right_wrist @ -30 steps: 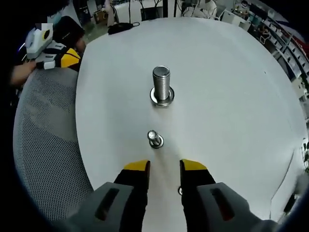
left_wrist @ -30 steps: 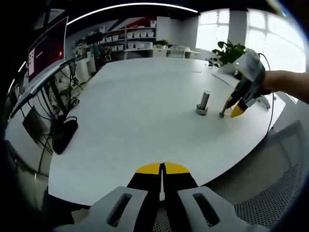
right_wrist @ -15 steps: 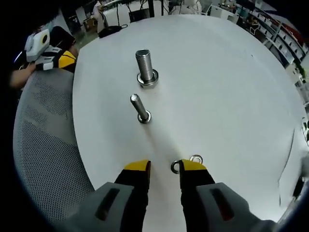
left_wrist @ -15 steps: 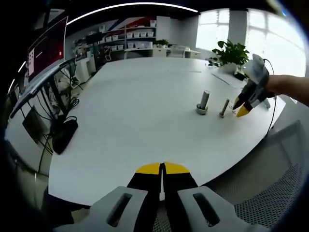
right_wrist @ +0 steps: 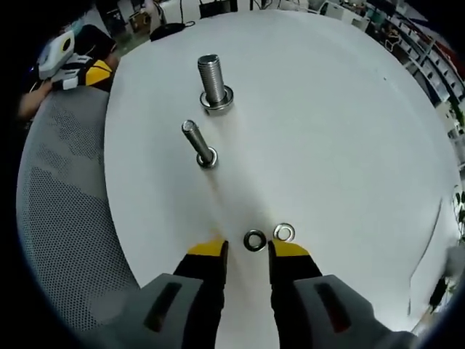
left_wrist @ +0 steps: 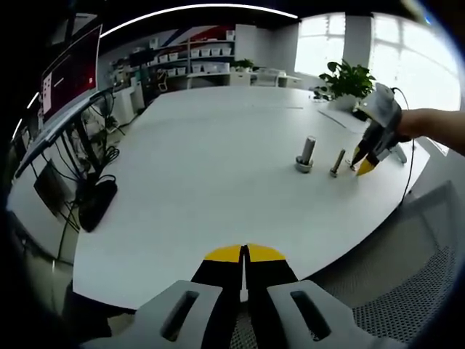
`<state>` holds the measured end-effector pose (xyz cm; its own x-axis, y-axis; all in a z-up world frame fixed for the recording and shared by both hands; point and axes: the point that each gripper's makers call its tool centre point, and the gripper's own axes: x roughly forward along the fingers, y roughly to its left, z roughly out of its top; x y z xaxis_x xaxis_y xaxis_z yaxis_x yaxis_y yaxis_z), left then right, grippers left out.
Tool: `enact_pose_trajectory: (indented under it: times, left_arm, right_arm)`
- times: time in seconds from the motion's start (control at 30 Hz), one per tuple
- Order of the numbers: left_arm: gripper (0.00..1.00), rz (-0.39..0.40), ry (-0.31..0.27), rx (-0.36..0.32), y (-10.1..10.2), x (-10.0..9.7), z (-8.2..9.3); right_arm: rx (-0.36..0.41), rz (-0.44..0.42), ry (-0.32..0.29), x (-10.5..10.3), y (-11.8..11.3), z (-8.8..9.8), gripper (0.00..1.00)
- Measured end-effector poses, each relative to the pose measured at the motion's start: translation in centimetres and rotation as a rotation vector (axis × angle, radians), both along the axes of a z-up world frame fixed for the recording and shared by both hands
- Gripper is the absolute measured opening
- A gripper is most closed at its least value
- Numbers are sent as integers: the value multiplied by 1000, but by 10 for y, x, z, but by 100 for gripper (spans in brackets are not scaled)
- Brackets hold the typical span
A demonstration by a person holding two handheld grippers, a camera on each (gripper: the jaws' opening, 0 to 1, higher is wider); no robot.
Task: Place the washer onto the threaded stud by aligning its center hole with the stud, sliding it down to the base, and recovering from edge contact or off-axis alignment until the washer reaches the visible bottom stop.
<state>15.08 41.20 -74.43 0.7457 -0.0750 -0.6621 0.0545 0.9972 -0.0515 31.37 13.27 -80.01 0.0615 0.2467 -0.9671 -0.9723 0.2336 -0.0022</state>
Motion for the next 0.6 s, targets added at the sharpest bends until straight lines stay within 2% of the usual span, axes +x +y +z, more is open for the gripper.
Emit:
enact_pose_trajectory:
  times: [0.3,0.4,0.6]
  left_arm:
    - [0,5,3,4,1,0,0]
    - [0,5,3,4,1,0,0]
    - [0,4,6,4,0,-1,-1]
  right_arm:
    - [-68,91,8,4,2,0,19]
    - [-81,125,-12,6,3,-1,15]
    - [-83,105,-25,4,3,-1,14]
